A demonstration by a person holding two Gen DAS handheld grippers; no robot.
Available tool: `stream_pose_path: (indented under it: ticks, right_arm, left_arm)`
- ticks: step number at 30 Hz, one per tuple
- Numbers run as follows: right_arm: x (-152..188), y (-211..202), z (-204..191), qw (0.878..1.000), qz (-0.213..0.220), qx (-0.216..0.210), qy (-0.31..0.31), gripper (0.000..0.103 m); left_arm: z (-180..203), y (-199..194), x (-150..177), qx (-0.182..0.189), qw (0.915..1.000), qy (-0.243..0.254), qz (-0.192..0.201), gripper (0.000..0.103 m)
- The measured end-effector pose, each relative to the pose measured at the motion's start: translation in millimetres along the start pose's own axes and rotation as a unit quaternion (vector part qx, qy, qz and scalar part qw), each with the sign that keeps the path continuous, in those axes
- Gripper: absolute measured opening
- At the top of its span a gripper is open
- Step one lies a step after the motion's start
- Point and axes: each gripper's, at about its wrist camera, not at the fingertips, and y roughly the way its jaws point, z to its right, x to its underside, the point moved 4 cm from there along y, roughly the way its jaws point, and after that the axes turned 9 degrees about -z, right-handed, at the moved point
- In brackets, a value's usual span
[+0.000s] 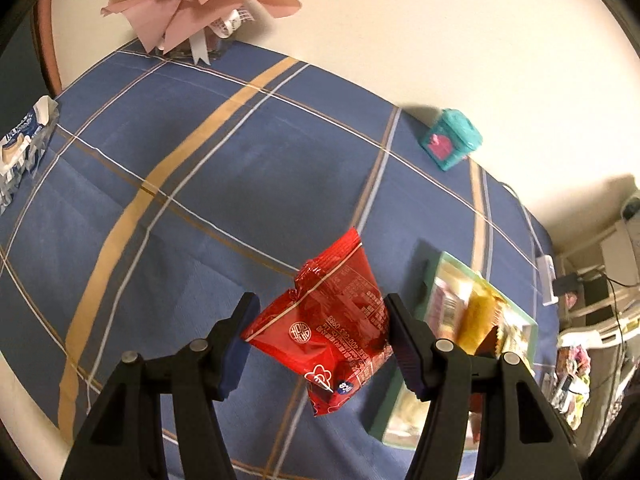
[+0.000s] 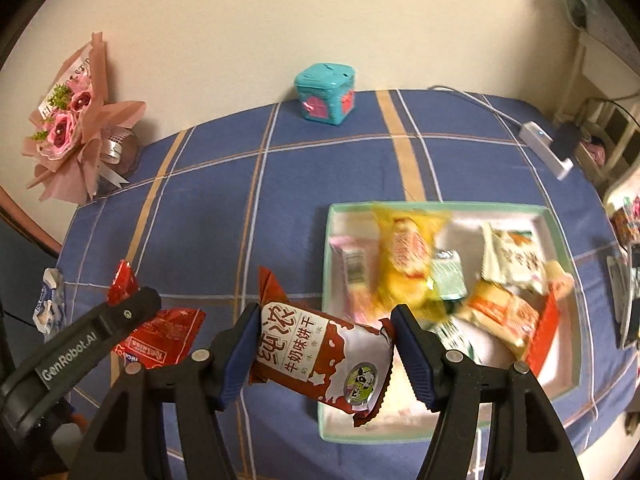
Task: Organize snacks
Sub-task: 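Lift both snacks and carry them over the white tray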
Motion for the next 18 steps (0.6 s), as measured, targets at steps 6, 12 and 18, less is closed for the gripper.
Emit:
stream_pose_path:
  ticks: [6, 12, 18]
  right_arm:
    - [23, -7, 19, 1.000, -0.004, 0.002, 0.003, 0.069]
    - [41, -6, 44, 1.000, -0.016, 0.015, 0.018, 0.069]
    - [44, 1, 84, 0.998, -0.034, 0.018, 0.052, 0.069]
  left_arm:
    - [16, -7, 23, 0.015, 0.9997, 0.019, 0.002, 0.065]
    - [34, -2, 43, 0.016, 0.9988, 0.045, -0.009, 0.065]
    - [66, 12, 59, 0.015, 0.9956, 0.087, -0.030, 0.065]
